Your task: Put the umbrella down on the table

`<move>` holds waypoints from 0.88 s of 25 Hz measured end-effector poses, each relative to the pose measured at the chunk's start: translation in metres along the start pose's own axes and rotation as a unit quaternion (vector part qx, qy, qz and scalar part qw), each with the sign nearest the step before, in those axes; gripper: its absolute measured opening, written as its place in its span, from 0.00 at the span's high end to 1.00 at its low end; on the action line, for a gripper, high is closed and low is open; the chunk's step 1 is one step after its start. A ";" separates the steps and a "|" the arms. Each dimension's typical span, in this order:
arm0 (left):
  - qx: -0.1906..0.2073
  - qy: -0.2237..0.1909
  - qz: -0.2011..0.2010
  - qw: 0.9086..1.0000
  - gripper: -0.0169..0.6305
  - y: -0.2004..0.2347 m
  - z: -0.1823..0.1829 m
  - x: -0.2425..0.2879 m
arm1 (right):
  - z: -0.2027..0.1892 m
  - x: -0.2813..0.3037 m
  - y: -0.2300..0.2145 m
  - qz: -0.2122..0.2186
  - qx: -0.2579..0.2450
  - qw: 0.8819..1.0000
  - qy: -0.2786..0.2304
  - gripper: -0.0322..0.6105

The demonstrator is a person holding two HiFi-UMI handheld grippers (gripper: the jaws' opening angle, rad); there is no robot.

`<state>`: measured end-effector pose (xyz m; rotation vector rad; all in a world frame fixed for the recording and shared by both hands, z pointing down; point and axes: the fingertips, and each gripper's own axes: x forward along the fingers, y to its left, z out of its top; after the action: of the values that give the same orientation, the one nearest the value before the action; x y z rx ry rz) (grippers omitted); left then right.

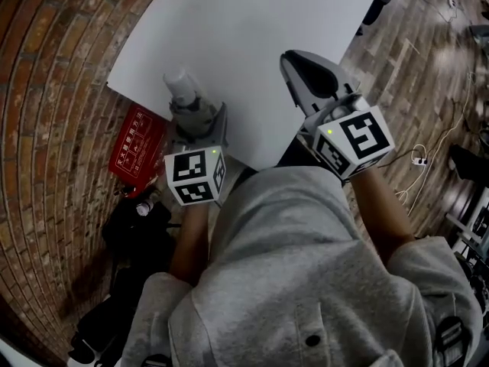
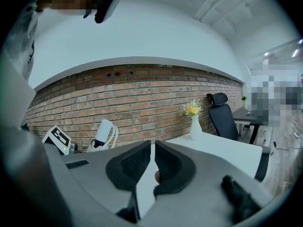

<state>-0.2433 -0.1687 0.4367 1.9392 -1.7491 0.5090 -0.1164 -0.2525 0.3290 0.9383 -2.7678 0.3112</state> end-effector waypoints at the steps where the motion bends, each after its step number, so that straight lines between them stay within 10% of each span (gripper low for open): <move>1: 0.002 0.002 0.000 1.000 0.55 -0.001 -0.002 0.002 | -0.001 0.000 -0.001 0.000 0.000 1.000 0.001 0.89; 22: 0.042 0.050 -0.009 0.998 0.55 -0.012 -0.035 0.046 | -0.011 -0.002 -0.028 -0.018 0.008 1.000 0.009 0.89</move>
<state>-0.2243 -0.1851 0.4904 1.9507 -1.6711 0.6715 -0.0959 -0.2701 0.3426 0.9839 -2.7323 0.3339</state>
